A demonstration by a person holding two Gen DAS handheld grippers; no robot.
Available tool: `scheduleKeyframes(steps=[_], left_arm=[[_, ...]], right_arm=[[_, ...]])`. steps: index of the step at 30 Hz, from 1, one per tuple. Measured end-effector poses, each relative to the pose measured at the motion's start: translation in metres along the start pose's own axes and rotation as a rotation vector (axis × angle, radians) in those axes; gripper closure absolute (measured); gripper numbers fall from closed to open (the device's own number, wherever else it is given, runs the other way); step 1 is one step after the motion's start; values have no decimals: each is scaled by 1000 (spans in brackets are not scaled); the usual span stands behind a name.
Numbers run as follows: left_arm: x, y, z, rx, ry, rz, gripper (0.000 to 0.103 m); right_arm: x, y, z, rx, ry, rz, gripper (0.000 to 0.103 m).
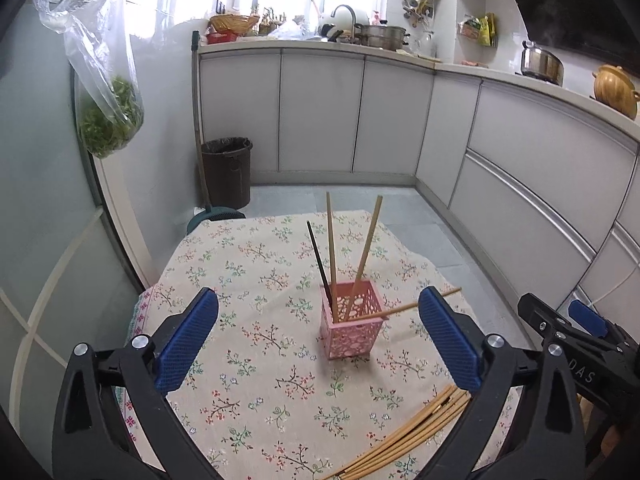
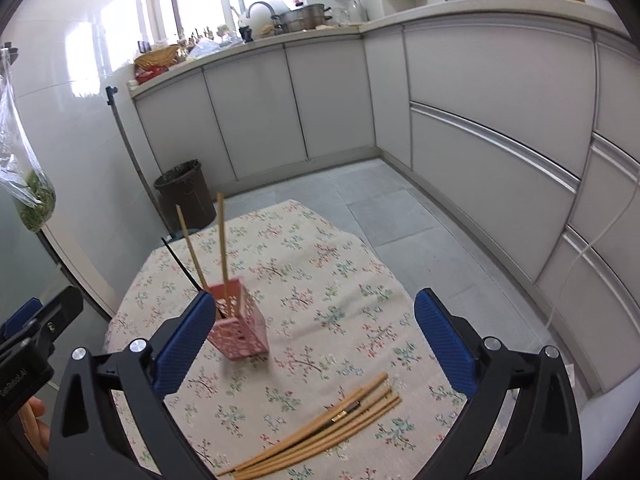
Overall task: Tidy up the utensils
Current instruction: 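Move both open grippers down to the chopstick pile on the cloth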
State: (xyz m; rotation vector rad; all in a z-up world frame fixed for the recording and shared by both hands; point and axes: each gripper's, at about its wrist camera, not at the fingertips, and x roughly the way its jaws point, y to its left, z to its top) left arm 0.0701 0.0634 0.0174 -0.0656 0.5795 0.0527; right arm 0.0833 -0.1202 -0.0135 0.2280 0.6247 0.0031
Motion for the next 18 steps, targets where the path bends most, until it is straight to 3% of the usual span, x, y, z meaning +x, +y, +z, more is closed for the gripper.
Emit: scheduleKeyframes(steps=[10, 18], left_arm=[[20, -18, -21, 70, 94, -17, 7], [57, -47, -45, 149, 261, -97, 7]], right_arm=[[6, -39, -30, 73, 119, -6, 6], [4, -92, -56, 276, 261, 8, 6]])
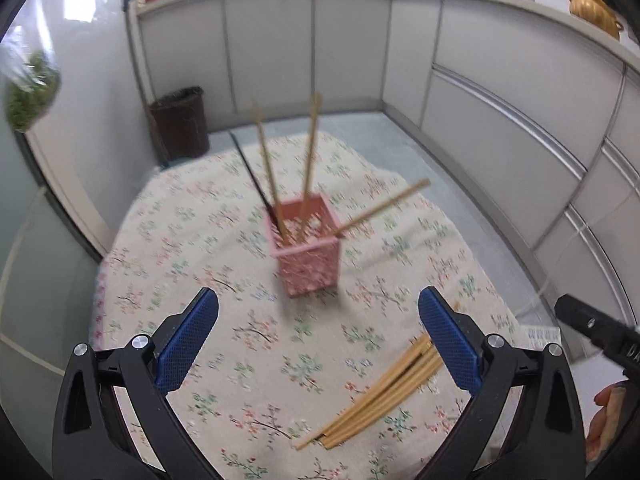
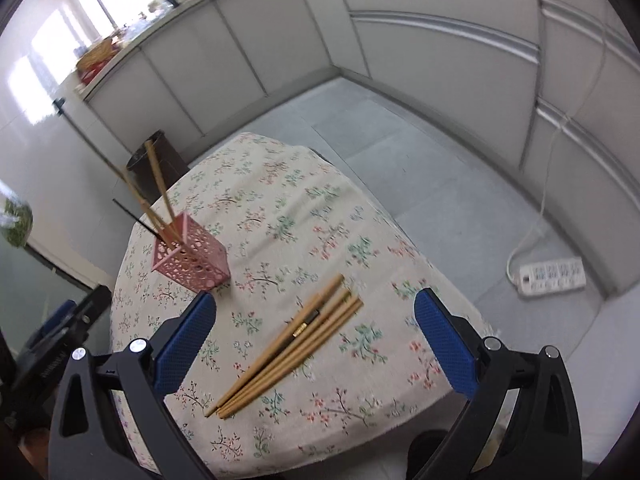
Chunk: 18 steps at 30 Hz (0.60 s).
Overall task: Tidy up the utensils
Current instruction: 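Move both open grippers down to the chopstick pile on the cloth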
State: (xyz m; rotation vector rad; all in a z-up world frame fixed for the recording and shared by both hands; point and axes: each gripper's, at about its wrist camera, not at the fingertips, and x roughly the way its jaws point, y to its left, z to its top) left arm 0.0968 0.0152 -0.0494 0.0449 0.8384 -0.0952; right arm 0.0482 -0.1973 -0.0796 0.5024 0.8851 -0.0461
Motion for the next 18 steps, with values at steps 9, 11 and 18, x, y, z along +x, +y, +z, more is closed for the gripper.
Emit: scheduleKeyframes(steps=[9, 11, 18], left_arm=[[92, -71, -16, 142, 344, -158, 7], [107, -82, -15, 133, 383, -187, 7], [148, -130, -13, 274, 402, -147, 35]], right_arm=[[14, -64, 2, 228, 87, -14, 6], [17, -73, 2, 278, 107, 2, 6], [21, -85, 2, 335, 142, 25, 6]])
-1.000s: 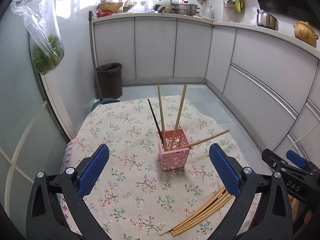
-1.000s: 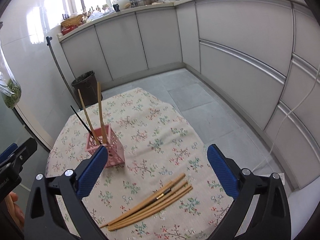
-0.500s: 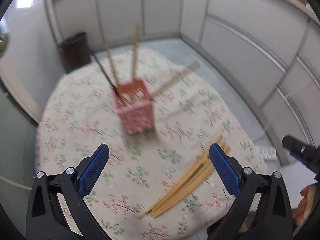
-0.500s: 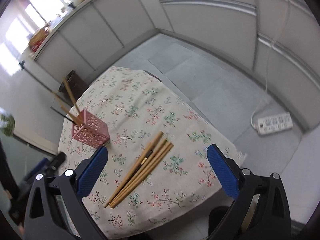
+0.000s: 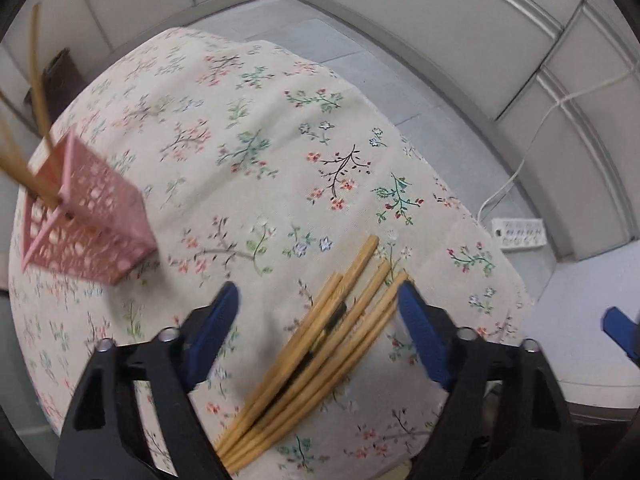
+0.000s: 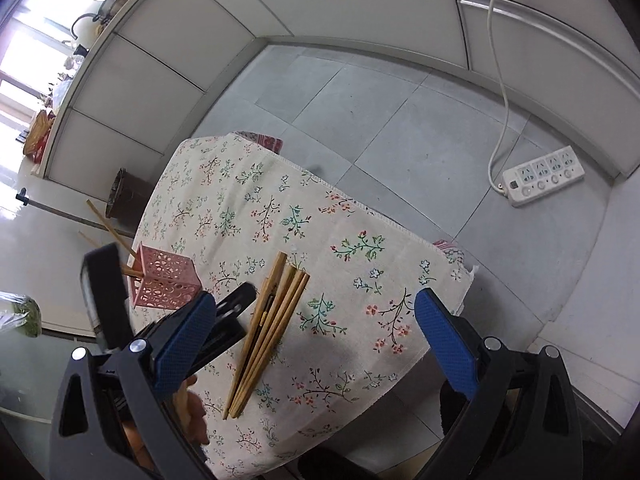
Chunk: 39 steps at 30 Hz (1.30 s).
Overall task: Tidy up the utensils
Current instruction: 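Move both open grippers down to the chopstick pile on the cloth, then grasp a wooden chopstick with the left gripper and lift it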
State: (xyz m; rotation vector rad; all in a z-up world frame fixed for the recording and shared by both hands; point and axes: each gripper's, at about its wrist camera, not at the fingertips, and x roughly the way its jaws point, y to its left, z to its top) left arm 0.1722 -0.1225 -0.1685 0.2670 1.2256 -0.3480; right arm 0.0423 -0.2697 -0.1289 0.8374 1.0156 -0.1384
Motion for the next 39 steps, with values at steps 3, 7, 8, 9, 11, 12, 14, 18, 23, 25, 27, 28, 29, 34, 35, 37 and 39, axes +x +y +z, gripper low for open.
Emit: scheduleKeyframes(steps=[3, 7, 8, 9, 11, 12, 14, 18, 23, 25, 27, 28, 29, 34, 35, 37, 39], left_arm=[[17, -3, 11, 13, 36, -14, 52], [32, -8, 20, 43, 59, -26, 64], [35, -10, 21, 58, 60, -25, 66], [38, -12, 21, 68, 64, -25, 68], [46, -13, 20, 82, 83, -31, 71], [47, -13, 19, 90, 77, -31, 71], [46, -13, 20, 108, 51, -37, 81], [40, 2, 18, 57, 2, -57, 90], [7, 28, 6, -4, -76, -101, 91], [-13, 33, -4, 6, -115, -103, 91], [-35, 39, -17, 12, -159, -94, 92], [-38, 36, -20, 13, -169, -93, 93], [-50, 42, -28, 15, -188, -86, 94], [-87, 66, -58, 1, -249, -42, 96], [-93, 70, -63, -5, -259, -39, 96], [-102, 77, -70, -14, -276, -39, 96], [-114, 83, -76, -20, -299, -49, 96]], right_arm=[[-1, -5, 2, 24, -1, 1, 6], [3, -11, 3, 52, 22, -4, 6], [4, -12, 3, 57, 28, -4, 6], [5, -12, 3, 61, 34, -4, 6], [8, -14, 3, 68, 44, -4, 6], [9, -15, 3, 72, 49, -4, 6], [11, -16, 3, 83, 59, -5, 6], [18, -18, 3, 93, 76, -21, 6], [32, -11, 2, 63, 92, -60, 6], [43, -8, 0, 58, 104, -84, 6], [56, -6, -2, 70, 127, -91, 6], [63, -4, -3, 81, 142, -86, 6], [70, 1, -4, 92, 157, -70, 6], [96, 26, -14, 98, 203, -5, 7], [101, 28, -17, 109, 219, 2, 10], [111, 32, -21, 116, 244, -15, 25], [120, 34, -24, 121, 256, -74, 43]])
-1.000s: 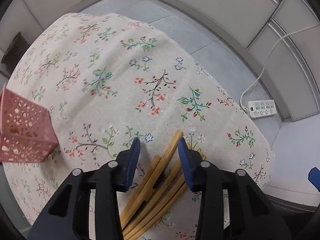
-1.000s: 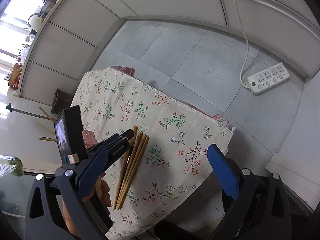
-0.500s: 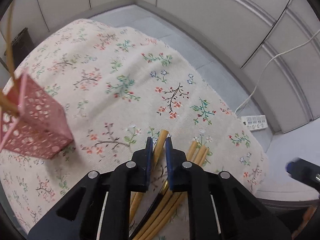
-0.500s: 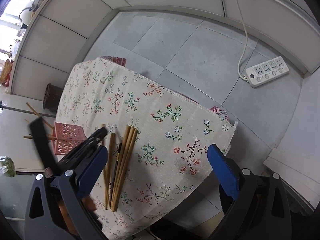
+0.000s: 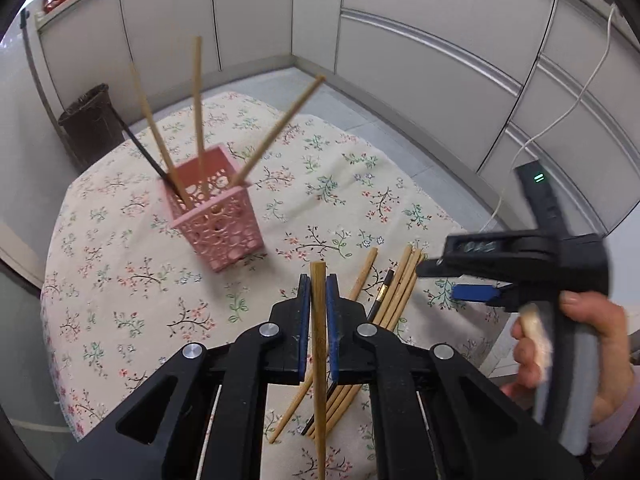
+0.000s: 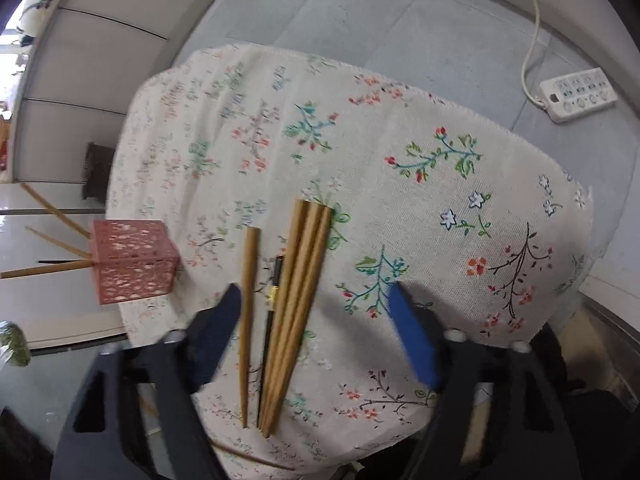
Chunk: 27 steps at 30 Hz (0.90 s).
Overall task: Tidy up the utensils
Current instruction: 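Grasp a wooden chopstick with the left gripper and lift it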
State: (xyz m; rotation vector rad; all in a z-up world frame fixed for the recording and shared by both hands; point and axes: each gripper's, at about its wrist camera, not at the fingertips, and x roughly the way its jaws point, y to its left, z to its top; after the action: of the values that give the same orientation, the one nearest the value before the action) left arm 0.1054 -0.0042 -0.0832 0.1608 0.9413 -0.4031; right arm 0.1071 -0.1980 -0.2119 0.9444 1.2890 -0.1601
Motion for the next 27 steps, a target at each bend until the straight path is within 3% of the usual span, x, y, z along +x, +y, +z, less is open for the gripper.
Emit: scheduleKeyframes(steps=[1, 2, 8, 13, 16, 17, 23, 27], left_arm=[[-4, 2, -1, -1, -7, -4, 96], [-7, 2, -1, 0, -15, -1, 96], [-14, 14, -4, -10, -33, 10, 96], [-21, 27, -7, -38, -39, 1, 96], [-24, 32, -8, -48, -47, 2, 96], [-24, 33, -8, -52, -48, 3, 96], [-30, 45, -12, -77, -56, 5, 96], [-32, 51, -12, -90, -56, 8, 96]], right_arm=[[4, 0, -1, 11, 1, -35, 53], [8, 0, -1, 21, 0, -54, 56], [14, 14, -4, 3, -55, -131, 57], [15, 19, -3, -22, -78, -227, 73], [16, 19, 0, -24, -83, -241, 75], [17, 20, 1, -20, -83, -240, 72], [15, 7, 5, 96, -48, -153, 71], [16, 7, 6, 118, -54, -150, 70]])
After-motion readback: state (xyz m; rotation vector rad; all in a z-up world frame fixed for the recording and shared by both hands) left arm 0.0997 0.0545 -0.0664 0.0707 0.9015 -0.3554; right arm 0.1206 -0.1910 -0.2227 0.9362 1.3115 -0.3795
